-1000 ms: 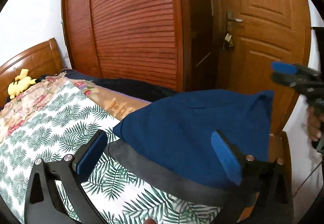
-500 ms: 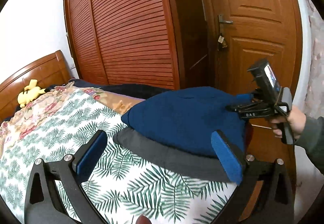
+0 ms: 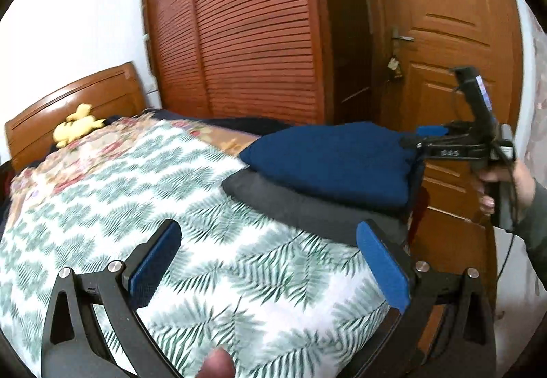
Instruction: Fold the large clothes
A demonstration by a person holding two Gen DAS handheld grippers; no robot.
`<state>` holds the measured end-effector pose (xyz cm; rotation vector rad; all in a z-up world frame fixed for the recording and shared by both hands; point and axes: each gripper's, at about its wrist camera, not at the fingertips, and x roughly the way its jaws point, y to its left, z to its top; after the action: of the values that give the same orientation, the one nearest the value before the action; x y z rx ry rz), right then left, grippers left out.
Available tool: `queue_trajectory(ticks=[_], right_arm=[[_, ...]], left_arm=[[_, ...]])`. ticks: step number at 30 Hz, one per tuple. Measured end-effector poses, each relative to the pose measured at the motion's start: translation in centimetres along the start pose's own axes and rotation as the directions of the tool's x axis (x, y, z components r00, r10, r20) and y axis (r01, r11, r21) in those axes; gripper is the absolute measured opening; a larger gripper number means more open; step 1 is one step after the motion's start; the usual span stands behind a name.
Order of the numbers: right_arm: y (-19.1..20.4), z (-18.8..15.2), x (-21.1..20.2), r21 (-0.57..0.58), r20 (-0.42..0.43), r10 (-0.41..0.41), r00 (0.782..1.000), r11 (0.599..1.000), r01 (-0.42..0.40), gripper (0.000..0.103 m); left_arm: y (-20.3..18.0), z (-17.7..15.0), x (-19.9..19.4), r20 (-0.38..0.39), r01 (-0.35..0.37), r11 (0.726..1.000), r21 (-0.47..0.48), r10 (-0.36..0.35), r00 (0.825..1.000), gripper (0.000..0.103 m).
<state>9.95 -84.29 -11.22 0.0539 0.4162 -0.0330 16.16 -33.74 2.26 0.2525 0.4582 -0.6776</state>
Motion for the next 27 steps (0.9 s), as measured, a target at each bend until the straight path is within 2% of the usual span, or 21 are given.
queue_trajectory(ticks=[5,12,19,23,27], right_arm=[[4.8,-1.5,-3.0,-0.033,0.033,0.091,0.995,0.995,-0.090,0.081],[11.8,-4.0,-6.5,-0.068,0.050,0.220,0.974,0.974,-0.217,0.082],[18.3,-7.2,-8.2,-0.086,0.024,0.366,0.930,0.928,-0.363,0.082],[21.6,-8.6,-10.5,-0.097,0.011,0.440,0.898,0.894,-0.437,0.082],[23.7,-8.9,-12.9,-0.124,0.037,0.484,0.874,0.870,-0.477,0.082]], left_arm=[[2.3,-3.0,-2.4,-0.029,-0.051,0.998,-0.046,0.050,0.998,0.103],[6.2,-7.5,-6.1,-0.091,-0.138,0.978,-0.154,0.125,0.988,0.103],[10.7,-12.1,-11.9,-0.128,-0.274,0.924,-0.265,0.248,0.960,0.103],[12.9,-13.7,-15.3,-0.134,-0.360,0.882,-0.305,0.334,0.933,0.103],[14.6,-14.7,-18.3,-0.129,-0.422,0.841,-0.339,0.403,0.906,0.103]])
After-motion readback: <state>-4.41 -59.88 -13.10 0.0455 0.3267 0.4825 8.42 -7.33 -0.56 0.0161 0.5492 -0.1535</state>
